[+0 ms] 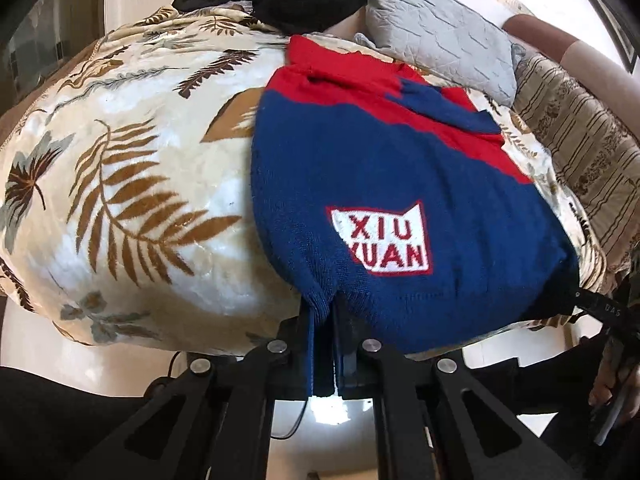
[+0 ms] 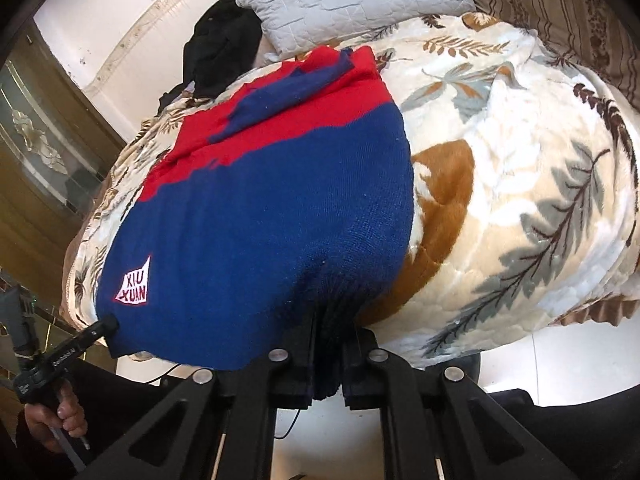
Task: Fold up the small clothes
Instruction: 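Lift the hem with both grippers and fold it toward the collar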
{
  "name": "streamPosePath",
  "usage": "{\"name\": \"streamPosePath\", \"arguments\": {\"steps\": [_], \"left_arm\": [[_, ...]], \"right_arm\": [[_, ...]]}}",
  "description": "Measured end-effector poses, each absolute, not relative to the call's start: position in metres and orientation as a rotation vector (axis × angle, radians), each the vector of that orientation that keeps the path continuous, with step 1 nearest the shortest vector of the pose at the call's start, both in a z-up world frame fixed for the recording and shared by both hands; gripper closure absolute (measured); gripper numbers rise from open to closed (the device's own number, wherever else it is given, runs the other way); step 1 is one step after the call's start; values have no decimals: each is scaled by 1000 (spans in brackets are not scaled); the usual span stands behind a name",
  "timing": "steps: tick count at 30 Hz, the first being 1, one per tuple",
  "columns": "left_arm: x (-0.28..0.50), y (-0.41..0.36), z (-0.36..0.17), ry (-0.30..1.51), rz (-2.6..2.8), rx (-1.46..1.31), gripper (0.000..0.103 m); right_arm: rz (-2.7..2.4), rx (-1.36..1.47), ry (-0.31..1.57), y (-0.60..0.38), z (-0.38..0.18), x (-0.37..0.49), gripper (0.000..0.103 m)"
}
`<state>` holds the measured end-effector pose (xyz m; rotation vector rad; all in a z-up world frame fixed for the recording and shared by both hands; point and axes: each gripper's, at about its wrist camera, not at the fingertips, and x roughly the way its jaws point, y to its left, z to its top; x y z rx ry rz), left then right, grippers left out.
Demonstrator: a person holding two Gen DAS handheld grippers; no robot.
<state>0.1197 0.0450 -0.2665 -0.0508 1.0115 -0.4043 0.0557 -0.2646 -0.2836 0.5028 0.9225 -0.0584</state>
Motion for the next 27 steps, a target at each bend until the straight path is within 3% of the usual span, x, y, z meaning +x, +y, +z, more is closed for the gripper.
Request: {"name": "streamPosePath", "arguments": {"steps": [14,27], "left_arm": [[157,21,-172,820,-473,14,96],[287,-5,-121,732,-385,98,96]], "right_arm": [[11,429,747,-277,-198,84,93],[-19,425,664,-319,-145,197,93]]}}
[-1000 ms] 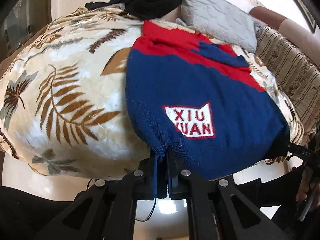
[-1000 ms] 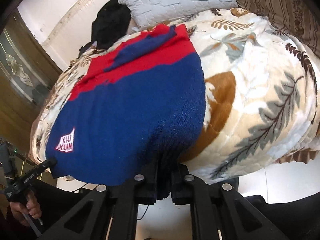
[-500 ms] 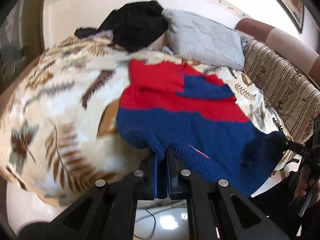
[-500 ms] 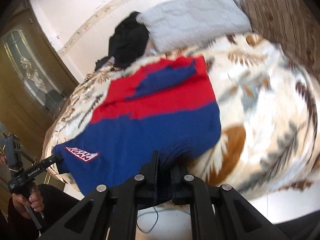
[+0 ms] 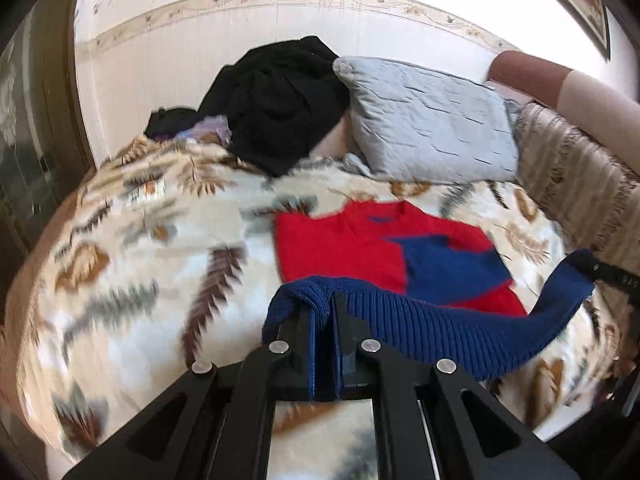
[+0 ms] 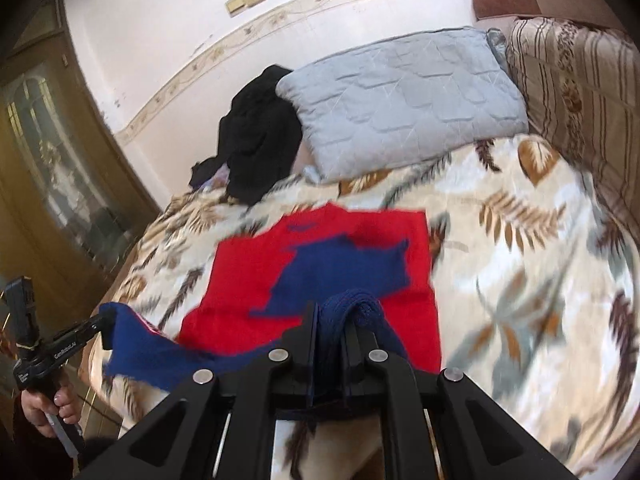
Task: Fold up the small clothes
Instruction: 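Lift the hem with both grippers and fold it toward the collar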
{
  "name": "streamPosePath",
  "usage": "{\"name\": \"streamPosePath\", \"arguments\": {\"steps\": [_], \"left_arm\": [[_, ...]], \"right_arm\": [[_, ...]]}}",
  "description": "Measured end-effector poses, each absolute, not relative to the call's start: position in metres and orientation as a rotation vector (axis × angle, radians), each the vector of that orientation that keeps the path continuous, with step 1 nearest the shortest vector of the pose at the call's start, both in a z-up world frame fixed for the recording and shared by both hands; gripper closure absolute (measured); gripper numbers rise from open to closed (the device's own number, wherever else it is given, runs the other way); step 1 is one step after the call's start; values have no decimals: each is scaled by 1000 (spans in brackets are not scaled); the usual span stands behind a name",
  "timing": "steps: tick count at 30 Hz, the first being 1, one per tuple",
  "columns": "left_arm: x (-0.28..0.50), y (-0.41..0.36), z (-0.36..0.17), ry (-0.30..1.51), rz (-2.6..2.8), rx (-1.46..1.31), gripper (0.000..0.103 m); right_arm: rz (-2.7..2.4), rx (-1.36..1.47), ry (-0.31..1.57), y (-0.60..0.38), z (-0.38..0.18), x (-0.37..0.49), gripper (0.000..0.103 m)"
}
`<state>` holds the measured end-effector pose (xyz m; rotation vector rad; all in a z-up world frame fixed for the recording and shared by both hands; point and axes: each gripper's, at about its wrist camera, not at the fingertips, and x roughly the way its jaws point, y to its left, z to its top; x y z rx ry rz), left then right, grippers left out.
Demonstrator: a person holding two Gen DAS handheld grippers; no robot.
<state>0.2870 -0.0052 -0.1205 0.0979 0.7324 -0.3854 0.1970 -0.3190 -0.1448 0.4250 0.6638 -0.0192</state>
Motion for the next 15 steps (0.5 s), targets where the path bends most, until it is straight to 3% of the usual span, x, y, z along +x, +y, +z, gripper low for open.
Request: {"name": "streamPosePath", "arguments": {"steps": [6,15], "left_arm": [[372,-39,-130,716,-328,149,96],[492,-64,-210,875,-283,123,96]], "right_arm": [[-69,409,643,-345,-136,279,93],[-171,443,688,-388,-186,399,93]]}}
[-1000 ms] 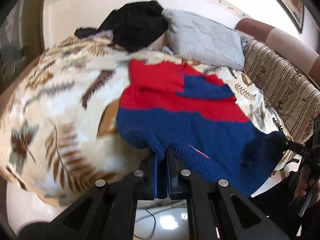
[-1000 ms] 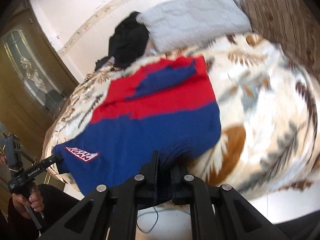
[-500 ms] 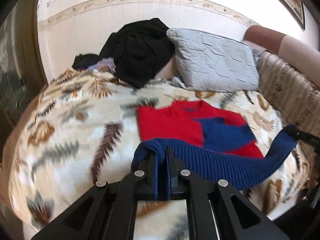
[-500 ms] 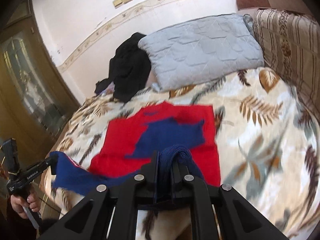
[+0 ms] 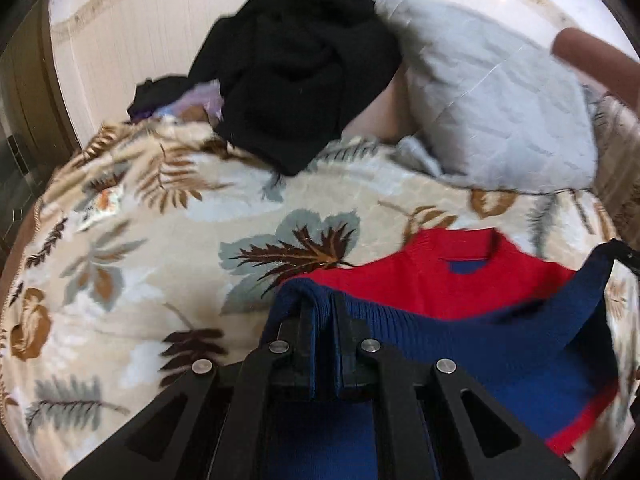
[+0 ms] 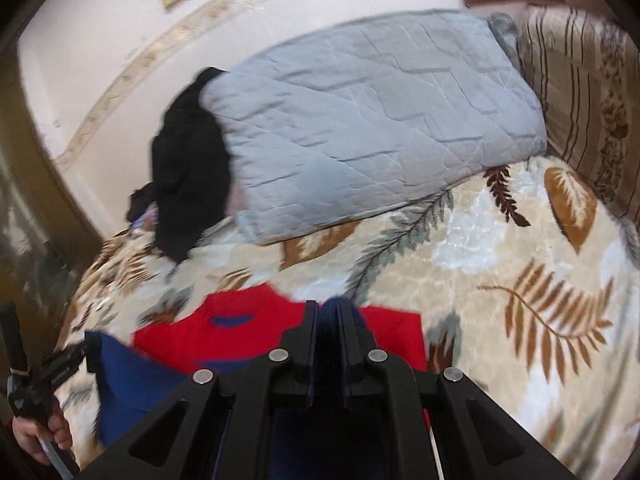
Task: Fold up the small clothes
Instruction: 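Lift the hem with both grippers and fold it toward the collar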
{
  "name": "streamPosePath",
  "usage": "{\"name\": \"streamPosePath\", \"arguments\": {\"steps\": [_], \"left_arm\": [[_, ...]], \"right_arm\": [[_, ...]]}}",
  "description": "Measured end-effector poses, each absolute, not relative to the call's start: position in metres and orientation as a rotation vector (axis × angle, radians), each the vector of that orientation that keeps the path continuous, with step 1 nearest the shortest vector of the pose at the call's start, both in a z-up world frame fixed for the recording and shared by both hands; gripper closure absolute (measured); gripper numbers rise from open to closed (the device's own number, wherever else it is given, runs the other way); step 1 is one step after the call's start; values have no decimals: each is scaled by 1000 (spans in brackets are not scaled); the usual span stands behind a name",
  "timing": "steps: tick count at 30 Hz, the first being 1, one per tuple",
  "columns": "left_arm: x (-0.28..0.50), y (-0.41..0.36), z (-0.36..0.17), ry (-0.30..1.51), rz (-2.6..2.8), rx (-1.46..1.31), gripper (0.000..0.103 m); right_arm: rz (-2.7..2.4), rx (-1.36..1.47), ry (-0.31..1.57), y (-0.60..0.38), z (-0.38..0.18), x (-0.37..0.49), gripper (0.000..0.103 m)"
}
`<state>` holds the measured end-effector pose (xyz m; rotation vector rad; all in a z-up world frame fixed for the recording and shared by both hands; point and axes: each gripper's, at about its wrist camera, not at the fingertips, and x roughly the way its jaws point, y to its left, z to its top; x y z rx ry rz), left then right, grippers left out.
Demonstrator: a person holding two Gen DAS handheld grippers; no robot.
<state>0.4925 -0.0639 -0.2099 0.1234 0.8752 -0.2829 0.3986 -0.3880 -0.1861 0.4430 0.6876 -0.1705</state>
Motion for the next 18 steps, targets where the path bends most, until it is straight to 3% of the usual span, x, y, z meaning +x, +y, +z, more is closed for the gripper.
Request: {"name": "streamPosePath", "arguments": {"steps": [12,14,15,16,17,18], "left_arm": [[520,-62,-224,894,-310,51,90],[517,-55,-214,865,-274,30,70],[513,-49,-206,829,-240,23,37],[510,-42,-197,790,-213,7,20],[503,-32,-186,728,-193,-28,20],[499,-27,-179,715,-195,-43,20]], "right_arm": [[-265,514,783,-429,-248,440,92],[-249,546,797,-430,-246,431,91],[-242,554,805,-429,-244,427,86],[-237,552,813,-427,-241,422,80],[-231,550,819,-425,-238,419,68],[-218,554,820,-423,-234,413,49]]}}
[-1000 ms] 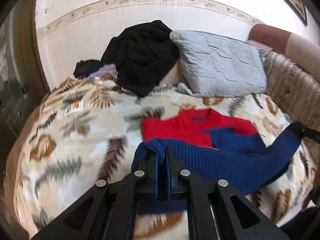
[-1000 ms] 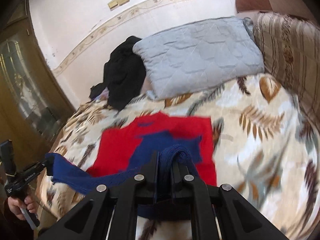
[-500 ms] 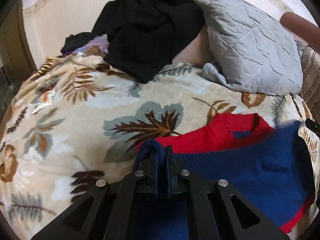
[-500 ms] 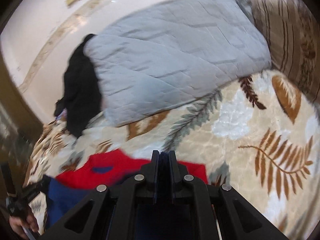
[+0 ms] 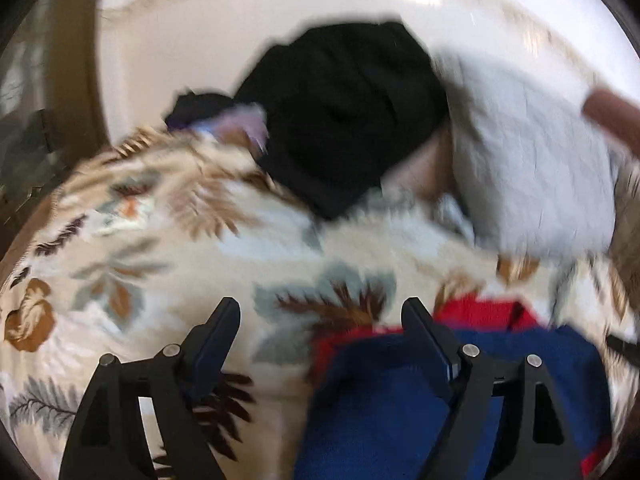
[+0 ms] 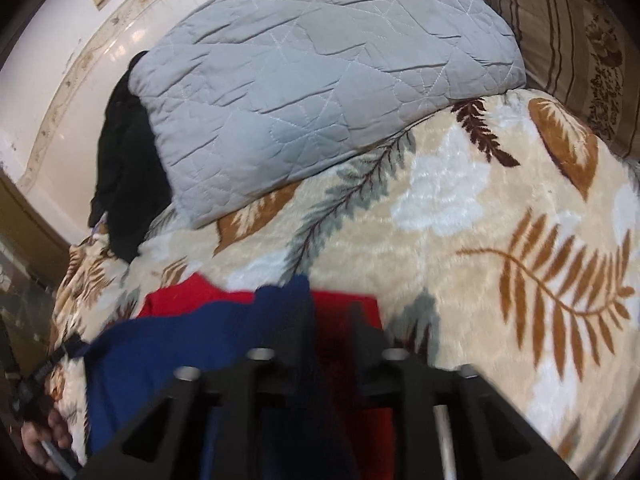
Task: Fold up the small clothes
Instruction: 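Lift the hem with both grippers and fold it toward the collar, then release the hem and flatten the folded sweater with both grippers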
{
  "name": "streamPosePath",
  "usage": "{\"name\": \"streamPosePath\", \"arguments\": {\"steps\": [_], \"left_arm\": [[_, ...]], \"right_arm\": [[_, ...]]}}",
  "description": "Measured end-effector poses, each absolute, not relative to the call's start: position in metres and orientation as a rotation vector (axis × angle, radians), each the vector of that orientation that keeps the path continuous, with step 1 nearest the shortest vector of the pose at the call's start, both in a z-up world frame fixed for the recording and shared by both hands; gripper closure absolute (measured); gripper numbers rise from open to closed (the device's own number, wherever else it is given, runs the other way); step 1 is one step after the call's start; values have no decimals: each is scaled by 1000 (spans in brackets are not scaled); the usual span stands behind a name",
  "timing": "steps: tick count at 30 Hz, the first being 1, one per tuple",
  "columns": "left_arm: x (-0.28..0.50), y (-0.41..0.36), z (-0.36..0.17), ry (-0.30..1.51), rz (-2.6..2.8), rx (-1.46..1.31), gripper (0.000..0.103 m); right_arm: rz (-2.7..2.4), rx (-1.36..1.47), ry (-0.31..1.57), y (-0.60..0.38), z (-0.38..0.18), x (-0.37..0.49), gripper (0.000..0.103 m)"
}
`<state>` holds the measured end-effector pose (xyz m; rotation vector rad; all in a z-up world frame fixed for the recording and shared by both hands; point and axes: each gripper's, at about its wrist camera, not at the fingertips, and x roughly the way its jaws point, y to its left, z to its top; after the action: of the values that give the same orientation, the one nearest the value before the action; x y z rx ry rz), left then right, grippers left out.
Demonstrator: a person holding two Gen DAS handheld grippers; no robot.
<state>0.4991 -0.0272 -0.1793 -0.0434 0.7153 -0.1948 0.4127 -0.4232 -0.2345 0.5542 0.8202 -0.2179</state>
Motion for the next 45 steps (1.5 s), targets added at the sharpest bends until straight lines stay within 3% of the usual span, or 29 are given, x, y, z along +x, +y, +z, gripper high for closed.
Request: {"name": "streamPosePath", "arguments": {"steps": [2,4,9,11,17,23,26,30,34,35,36,38,40,45], "left_arm": [[491,-24,-171,740,-198,-31,20],[478,-27,-171,775,-157,25,20],[442,-30,-191,835,-138,41,20],[436,-35,-197,843,-144,55,20],[430,-56,-201,796,-121,181,20],[435,-48,-204,809,-71,182,20],[437,-45,-215,847,-47,220,20],[434,-33,-217,868,-9,242,20],[426,-18,-202,845,-9,192,20],[423,-15,-199,840,-2,182,20],[420,-11,-197,839,3,173,20],[408,-8,-192,829,0,153,20],[394,-9,-187,814,-5,145,20],[346,-8,-180,766,-43,158,20]], "right_arm": [[-213,584,798,-423,-230,398,27],[-217,587,746,-423,-223,386,27],[-158,602,832,-422,-233,416,30],[-166,587,884,-417,-246,432,38],[-219,468,956,-396,-265,450,93],[-335,382,803,-393,-230,426,94],[-375,421,871,-407,-255,432,93],[-346,532,906,-416,-273,431,84],[-377,463,801,-408,-225,408,76],[-382,435,776,-403,-215,400,67],[-399,384,748,-394,-199,388,46],[-419,334,717,-383,-178,367,23],[-423,292,619,-362,-157,336,23],[-328,274,623,-301,-133,286,23]]}}
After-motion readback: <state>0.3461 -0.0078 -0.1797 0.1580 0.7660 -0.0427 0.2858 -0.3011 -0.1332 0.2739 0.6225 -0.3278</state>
